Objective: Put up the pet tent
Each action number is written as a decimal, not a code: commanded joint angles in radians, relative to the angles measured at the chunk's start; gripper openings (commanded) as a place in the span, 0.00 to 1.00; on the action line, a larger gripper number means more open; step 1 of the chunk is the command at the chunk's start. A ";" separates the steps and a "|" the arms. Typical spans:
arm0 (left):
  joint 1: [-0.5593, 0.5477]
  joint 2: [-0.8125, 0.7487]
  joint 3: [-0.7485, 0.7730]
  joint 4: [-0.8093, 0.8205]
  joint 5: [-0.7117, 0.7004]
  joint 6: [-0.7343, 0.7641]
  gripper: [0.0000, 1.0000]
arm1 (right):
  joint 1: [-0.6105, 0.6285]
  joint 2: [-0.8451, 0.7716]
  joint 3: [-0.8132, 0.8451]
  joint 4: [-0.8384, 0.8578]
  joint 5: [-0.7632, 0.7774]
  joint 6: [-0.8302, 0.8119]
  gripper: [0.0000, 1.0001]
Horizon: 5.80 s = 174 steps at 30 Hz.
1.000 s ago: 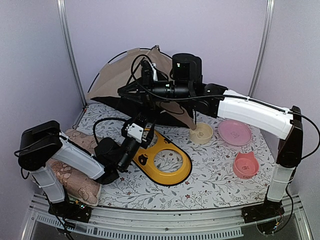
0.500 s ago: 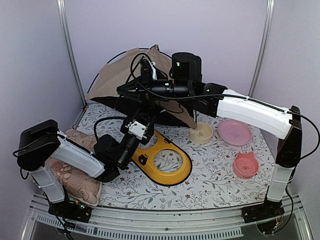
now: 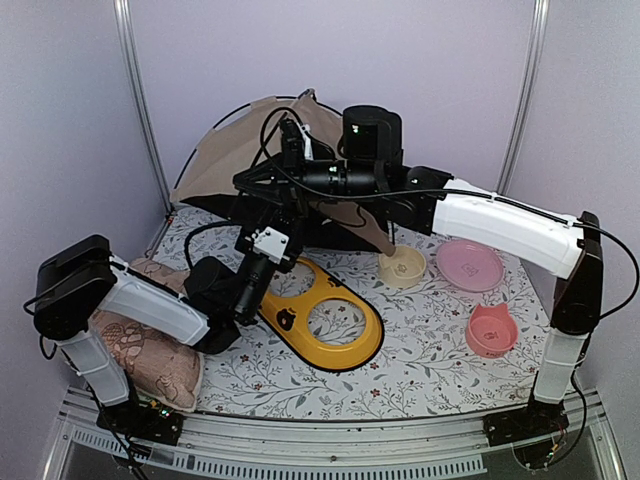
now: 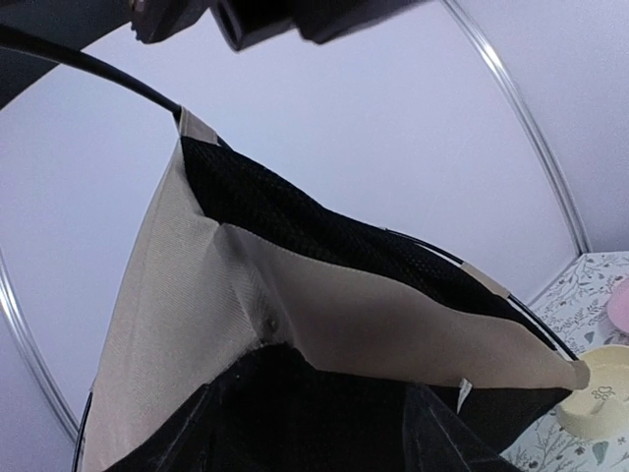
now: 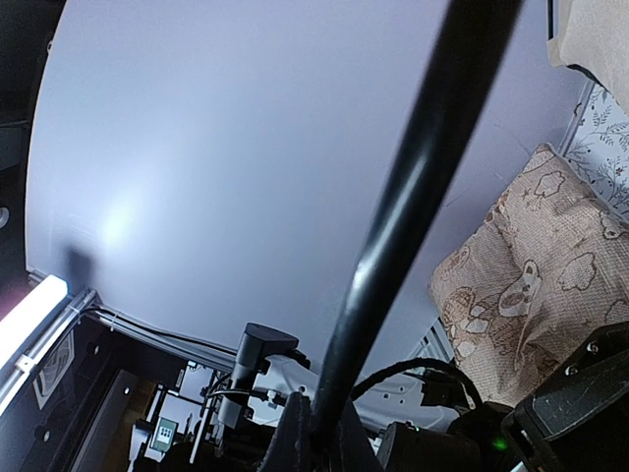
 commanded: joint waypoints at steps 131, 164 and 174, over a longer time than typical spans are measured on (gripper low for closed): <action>-0.246 -0.298 -0.442 0.159 -0.044 -0.342 0.00 | -0.081 -0.028 -0.260 0.139 0.353 -0.198 0.00; -0.220 -0.326 -0.387 0.010 0.005 -0.399 0.00 | 0.002 -0.066 -0.358 0.120 0.342 -0.236 0.00; -0.206 -0.363 -0.374 -0.093 0.001 -0.447 0.04 | 0.014 -0.124 -0.388 0.072 0.379 -0.303 0.10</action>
